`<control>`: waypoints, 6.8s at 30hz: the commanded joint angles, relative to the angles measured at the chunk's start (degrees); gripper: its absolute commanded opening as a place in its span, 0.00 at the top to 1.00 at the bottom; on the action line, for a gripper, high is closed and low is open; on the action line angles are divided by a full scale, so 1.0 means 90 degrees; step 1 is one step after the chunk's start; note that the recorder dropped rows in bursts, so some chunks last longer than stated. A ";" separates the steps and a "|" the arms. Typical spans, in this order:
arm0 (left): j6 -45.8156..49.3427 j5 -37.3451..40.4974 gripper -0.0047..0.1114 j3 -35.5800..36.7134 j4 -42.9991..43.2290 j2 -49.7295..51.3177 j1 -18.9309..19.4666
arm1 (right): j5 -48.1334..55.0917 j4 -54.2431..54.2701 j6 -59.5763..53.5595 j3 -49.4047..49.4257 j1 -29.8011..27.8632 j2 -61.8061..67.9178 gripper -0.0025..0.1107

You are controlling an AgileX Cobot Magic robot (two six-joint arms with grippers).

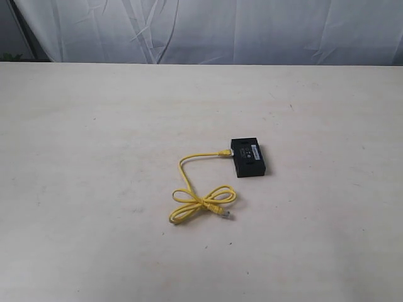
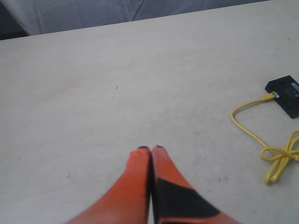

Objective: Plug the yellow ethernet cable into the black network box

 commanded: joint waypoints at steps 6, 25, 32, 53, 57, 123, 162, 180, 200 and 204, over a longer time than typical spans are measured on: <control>-0.0030 -0.0045 0.96 0.0023 -0.0007 -0.0048 0.0014 | -0.0983 -0.0025 -0.0019 0.0933 -0.0038 -0.0033 0.98; -0.0030 -0.0045 0.96 0.0023 -0.0007 -0.0048 0.0014 | -0.1157 -0.0096 -0.0019 0.1555 -0.0038 -0.0033 0.98; -0.0030 -0.0045 0.96 0.0023 -0.0007 -0.0048 0.0014 | -0.1157 -0.0512 -0.0019 0.1555 -0.0038 -0.0033 0.98; -0.0030 -0.0045 0.96 0.0023 -0.0007 -0.0048 0.0014 | -0.1183 -0.0500 -0.0019 0.1555 -0.0038 -0.0033 0.98; -0.0030 -0.0045 0.96 0.0023 -0.0007 -0.0048 0.0014 | -0.1183 -0.0298 -0.0019 0.1555 -0.0038 -0.0033 0.98; -0.0030 -0.0045 0.96 0.0023 0.0270 -0.0280 0.0076 | -0.1184 -0.0296 0.0297 0.1555 -0.0038 -0.0033 0.98; -0.0048 -0.2383 0.96 0.4065 0.0350 -0.3904 0.1155 | -0.1184 -0.0296 0.0297 0.1555 -0.0038 -0.0033 0.98; -0.0074 -0.2633 0.96 0.4065 0.0299 -0.4050 0.1155 | -0.1184 -0.0298 0.0297 0.1555 -0.0038 -0.0033 0.98; -0.0215 -0.2633 0.96 0.4065 0.0297 -0.4050 0.1155 | -0.1184 -0.0298 0.0297 0.1555 -0.0038 -0.0033 0.98; -0.0215 -0.2633 0.96 0.4065 0.0313 -0.4050 0.1155 | -0.1184 -0.0298 0.0297 0.1555 -0.0038 -0.0033 0.98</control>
